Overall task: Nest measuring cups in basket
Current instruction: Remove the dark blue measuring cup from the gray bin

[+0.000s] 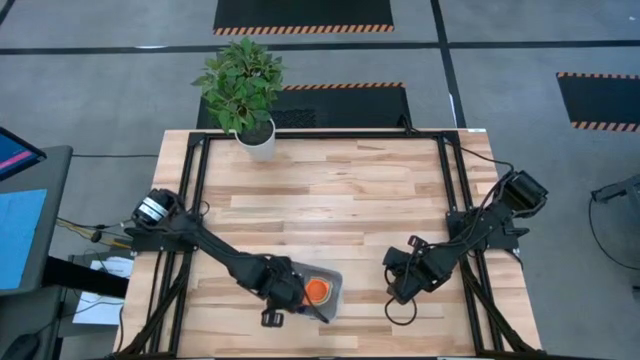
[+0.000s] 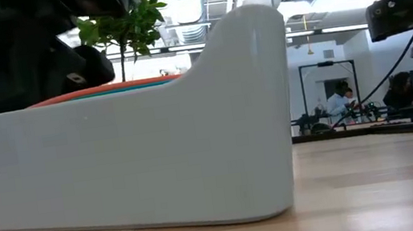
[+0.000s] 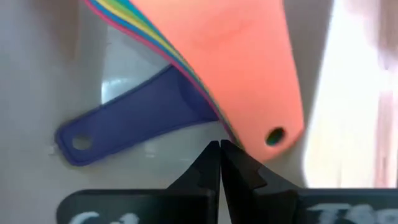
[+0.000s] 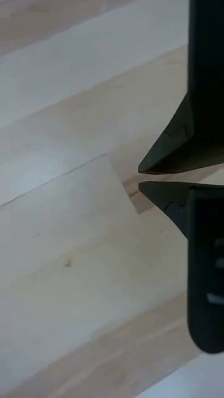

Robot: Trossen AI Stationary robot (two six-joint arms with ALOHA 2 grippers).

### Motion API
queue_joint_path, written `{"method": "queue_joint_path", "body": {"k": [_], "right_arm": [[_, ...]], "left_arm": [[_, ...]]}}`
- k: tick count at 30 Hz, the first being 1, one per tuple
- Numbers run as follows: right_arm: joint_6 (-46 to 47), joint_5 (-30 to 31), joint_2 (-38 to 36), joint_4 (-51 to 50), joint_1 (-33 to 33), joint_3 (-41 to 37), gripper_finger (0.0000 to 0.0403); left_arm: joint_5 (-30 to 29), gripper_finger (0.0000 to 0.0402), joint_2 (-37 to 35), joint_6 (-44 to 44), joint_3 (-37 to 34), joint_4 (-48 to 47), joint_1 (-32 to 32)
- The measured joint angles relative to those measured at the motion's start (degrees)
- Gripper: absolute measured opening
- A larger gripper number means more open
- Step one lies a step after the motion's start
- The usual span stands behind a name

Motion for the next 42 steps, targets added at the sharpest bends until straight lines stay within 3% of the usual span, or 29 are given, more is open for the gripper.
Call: {"method": "queue_joint_path", "body": {"k": [4,10,19,28,35,42], "right_arm": [[-0.79,0.0,0.0,0.19,0.0,0.0,0.0053],[-0.85,-0.02,0.0,0.22,-0.04,0.0,0.0053],[-0.85,-0.09,0.0,0.6,0.07,0.0,0.0053],[-0.85,-0.11,0.0,0.57,-0.15,0.0,0.0053],[-0.85,-0.1,0.0,0.55,-0.56,0.0,0.0053],[-0.85,-0.15,0.0,0.55,-0.9,0.0,0.0053]], "left_arm": [[-0.9,0.0,0.0,-1.84,1.28,-0.32,-1.61],[-9.22,0.0,-0.04,3.65,4.05,-4.0,-1.0],[-9.12,0.0004,0.54,14.89,4.03,-9.34,3.42],[-9.39,0.0074,0.76,32.17,4.05,-12.54,3.47],[-9.36,0.0122,0.76,38.4,4.05,-8.18,3.45],[-5.69,0.0142,1.26,39.2,4.03,-8.12,3.54]]}}
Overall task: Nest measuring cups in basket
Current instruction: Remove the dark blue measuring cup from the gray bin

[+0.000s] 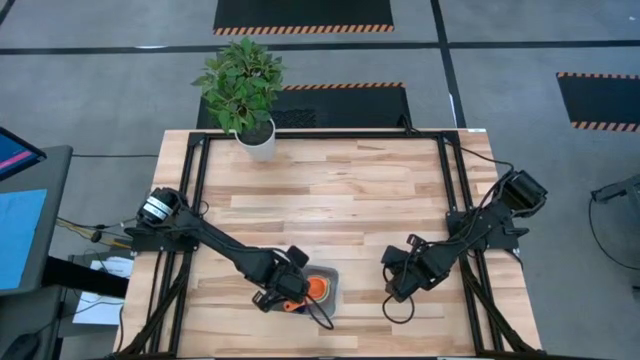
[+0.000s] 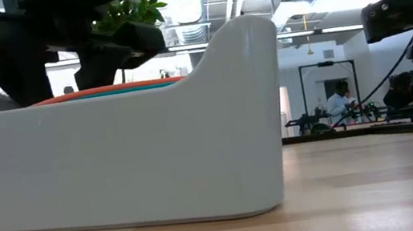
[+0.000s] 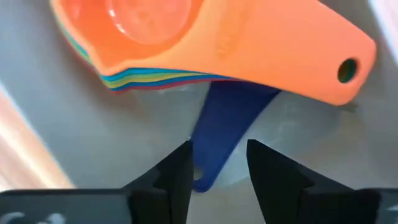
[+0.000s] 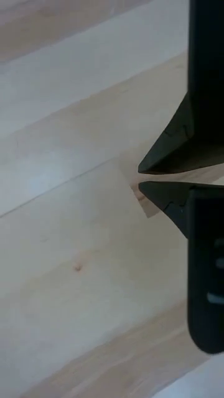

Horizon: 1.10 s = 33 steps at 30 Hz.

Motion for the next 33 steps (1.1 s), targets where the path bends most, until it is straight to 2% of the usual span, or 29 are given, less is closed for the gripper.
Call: {"method": "queue_joint_path", "body": {"k": [11,17,24,33], "right_arm": [[0.0,0.0,0.02,0.56,0.0,0.02,0.0053],[0.0,-0.04,0.02,0.82,0.0,0.02,0.0053],[0.0,-0.04,0.02,1.16,0.0,0.02,0.0053],[0.02,-0.02,0.02,1.31,0.0,0.02,0.0053]], "left_arm": [[-0.35,0.0142,3.27,1.93,0.52,0.17,0.13],[2.72,0.0142,3.42,7.49,0.53,0.53,0.11],[2.42,0.0142,3.44,14.08,0.53,0.92,0.04],[3.21,0.0142,3.44,15.54,0.5,1.13,0.32]]}}
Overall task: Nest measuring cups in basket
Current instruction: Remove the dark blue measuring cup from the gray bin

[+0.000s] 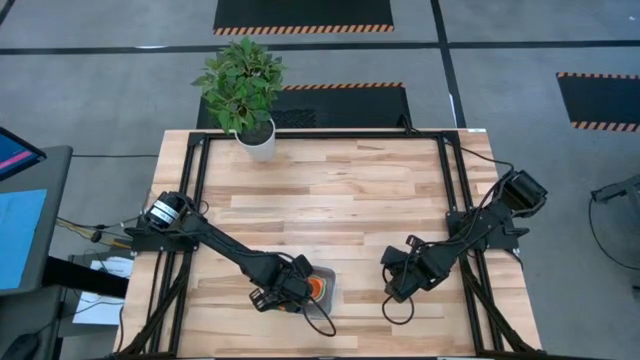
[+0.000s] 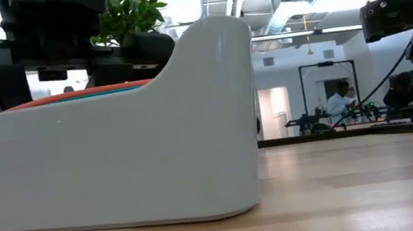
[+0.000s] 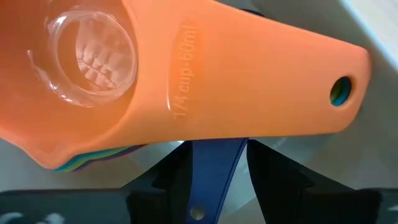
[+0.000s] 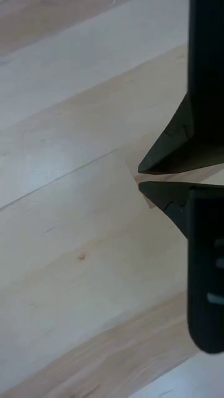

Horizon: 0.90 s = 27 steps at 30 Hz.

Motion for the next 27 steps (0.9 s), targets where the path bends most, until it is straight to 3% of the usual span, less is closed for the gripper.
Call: {"method": "queue_joint_path", "body": {"k": [8,17,24,27], "right_arm": [[0.0,0.03,0.0,0.0,0.0,0.0,0.0053],[0.0,0.11,0.0,0.7,0.0,0.0,0.0053],[0.0,0.17,0.0,1.61,0.0,0.0,0.0053],[0.0,0.18,0.0,1.55,0.0,0.0,0.0053]], "left_arm": [[0.09,0.0142,0.23,0.39,-0.25,1.39,0.93],[5.37,0.0139,1.73,0.39,-0.07,0.17,0.86],[0.05,0.0124,5.57,-0.05,4.08,-5.16,0.38],[0.67,0.012,5.9,0.03,5.66,-5.39,1.06]]}}
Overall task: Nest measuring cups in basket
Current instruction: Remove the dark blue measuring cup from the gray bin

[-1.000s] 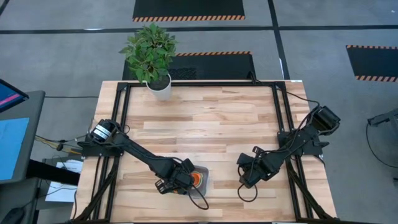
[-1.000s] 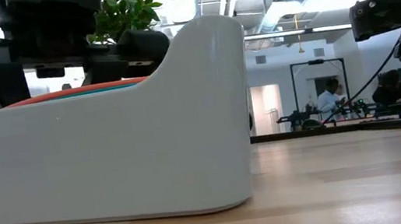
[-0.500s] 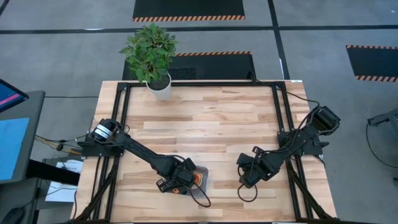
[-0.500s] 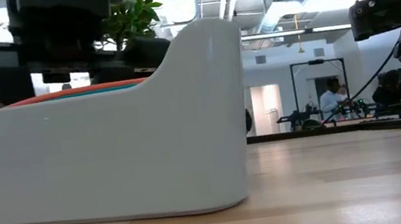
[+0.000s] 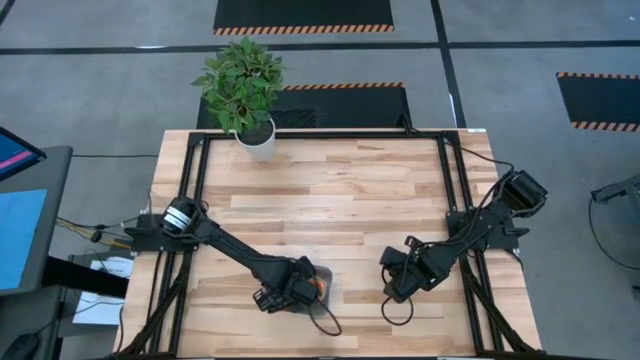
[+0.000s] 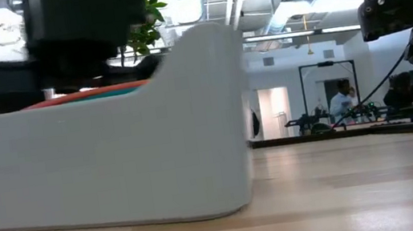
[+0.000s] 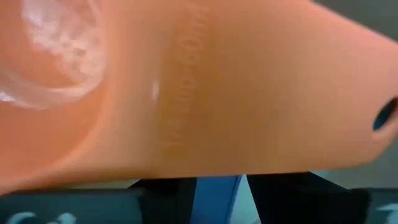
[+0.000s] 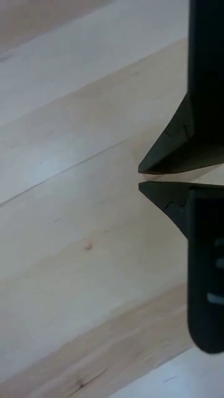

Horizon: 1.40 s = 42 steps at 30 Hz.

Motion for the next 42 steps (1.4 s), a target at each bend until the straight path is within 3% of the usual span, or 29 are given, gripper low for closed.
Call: {"method": "queue_joint_path", "body": {"k": [18,29,42], "right_arm": [[-0.42,-0.08,0.0,0.44,0.05,0.0,0.0053],[-0.46,-1.47,0.0,1.44,0.15,0.0,0.0053],[-0.46,-1.49,0.0,1.46,0.16,0.0,0.0053]], "left_arm": [[1.1,0.0119,0.58,-4.13,0.6,1.62,0.46],[-2.77,0.0119,0.46,-7.85,0.7,1.42,0.52],[-1.33,0.0196,0.58,-10.61,0.64,1.23,0.61]]}}
